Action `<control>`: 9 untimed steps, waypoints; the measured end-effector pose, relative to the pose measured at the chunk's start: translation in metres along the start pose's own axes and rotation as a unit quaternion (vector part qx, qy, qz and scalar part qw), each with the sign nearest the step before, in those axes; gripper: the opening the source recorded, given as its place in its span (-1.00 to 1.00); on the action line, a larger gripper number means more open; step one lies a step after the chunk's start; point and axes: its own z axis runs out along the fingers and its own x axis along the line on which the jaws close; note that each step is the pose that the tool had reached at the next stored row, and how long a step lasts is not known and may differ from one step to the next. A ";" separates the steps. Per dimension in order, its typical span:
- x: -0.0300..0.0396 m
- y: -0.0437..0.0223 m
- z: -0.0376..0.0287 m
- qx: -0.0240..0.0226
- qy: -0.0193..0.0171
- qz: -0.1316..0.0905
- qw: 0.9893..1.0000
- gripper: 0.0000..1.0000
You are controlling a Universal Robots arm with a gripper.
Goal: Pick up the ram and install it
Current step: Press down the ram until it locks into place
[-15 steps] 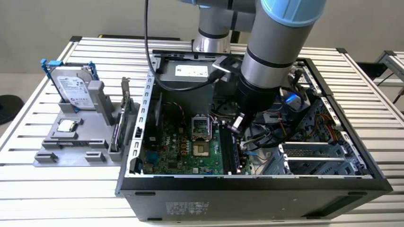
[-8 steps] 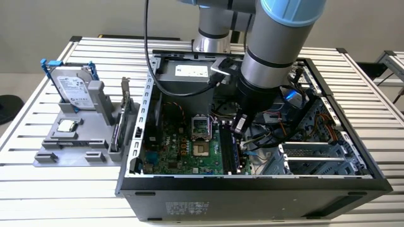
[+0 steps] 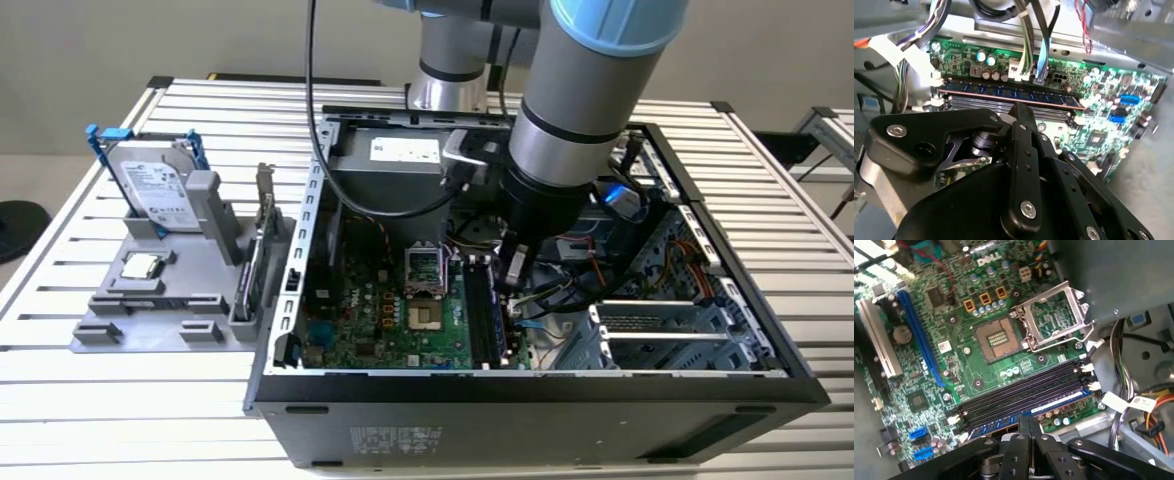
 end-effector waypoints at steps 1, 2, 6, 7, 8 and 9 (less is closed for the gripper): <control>0.0000 0.0000 0.0001 0.000 0.000 -0.009 1.000 -1.00; 0.0000 0.0000 0.0001 0.000 0.000 -0.018 1.000 -1.00; 0.0000 0.0000 0.0003 0.001 0.001 -0.054 0.999 -1.00; 0.0000 0.0000 0.0004 0.001 0.001 -0.064 0.998 -1.00; 0.0000 0.0000 0.0005 0.001 0.001 -0.073 0.997 -1.00; 0.0000 0.0000 0.0006 0.001 0.001 -0.082 0.997 -1.00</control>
